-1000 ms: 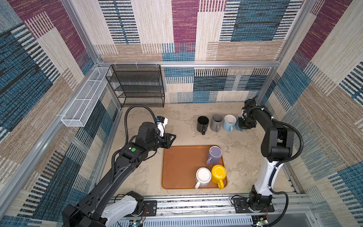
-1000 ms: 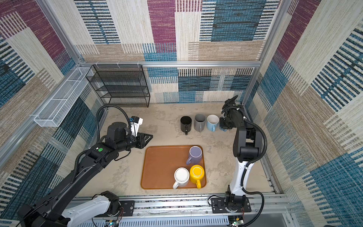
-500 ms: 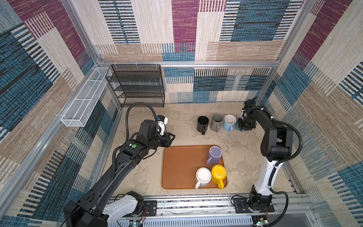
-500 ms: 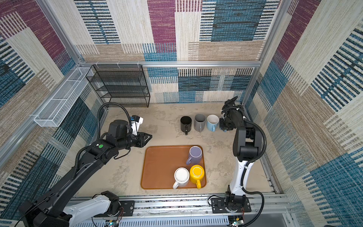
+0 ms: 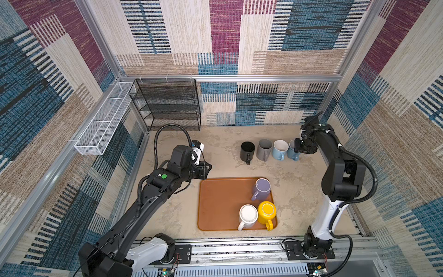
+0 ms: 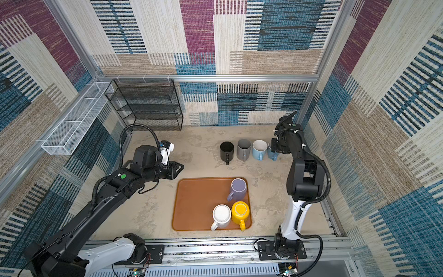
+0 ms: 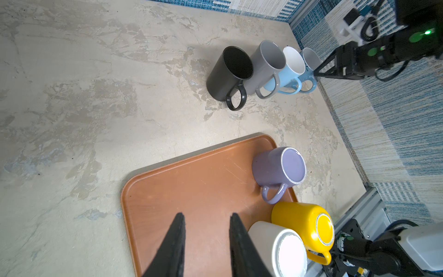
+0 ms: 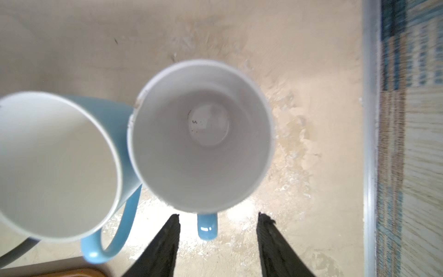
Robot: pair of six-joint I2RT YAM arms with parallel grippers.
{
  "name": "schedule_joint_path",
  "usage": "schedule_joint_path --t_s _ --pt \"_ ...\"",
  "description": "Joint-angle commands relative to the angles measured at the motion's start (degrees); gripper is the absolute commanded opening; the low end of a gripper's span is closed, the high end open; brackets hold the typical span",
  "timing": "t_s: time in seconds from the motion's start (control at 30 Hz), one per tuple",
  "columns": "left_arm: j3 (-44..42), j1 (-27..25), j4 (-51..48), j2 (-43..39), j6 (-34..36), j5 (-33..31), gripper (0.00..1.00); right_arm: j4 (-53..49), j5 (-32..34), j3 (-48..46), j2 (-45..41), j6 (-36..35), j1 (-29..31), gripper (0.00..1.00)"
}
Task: Turn the mug right side up
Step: 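Open the right gripper and lift it off the light blue mug, then move the right gripper over the upside-down lavender mug on the tray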
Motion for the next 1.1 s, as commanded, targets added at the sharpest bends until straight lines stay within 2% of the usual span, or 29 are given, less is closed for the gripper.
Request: schedule_joint_path --t_s 0.0,0.2,0.43,0.7,1.07 --pt "1.4 0.0 -2.1 0.3 2.0 -1.7 0.29 2.4 -1.1 0.9 -4.2 0.8 0.1 0.54" --pt "3.1 0.0 -2.2 2.4 3.1 -1.7 0.30 6.7 -4.9 -0.3 -11.8 -0.8 0.2 0.56" --pt "3.5 0.0 -0.9 4.9 3.5 1.9 0.30 11.8 -11.9 -3.2 -18.6 -2.2 0.3 0.57" --pt "0.3 -0.1 1.5 6.5 2.9 9.1 0.30 16.5 -10.7 -6.6 -22.4 0.2 0.2 0.59" --pt "-0.2 -2.6 1.4 9.4 2.7 10.1 0.29 17.6 -15.3 -15.2 -25.4 2.3 1.0 0.64"
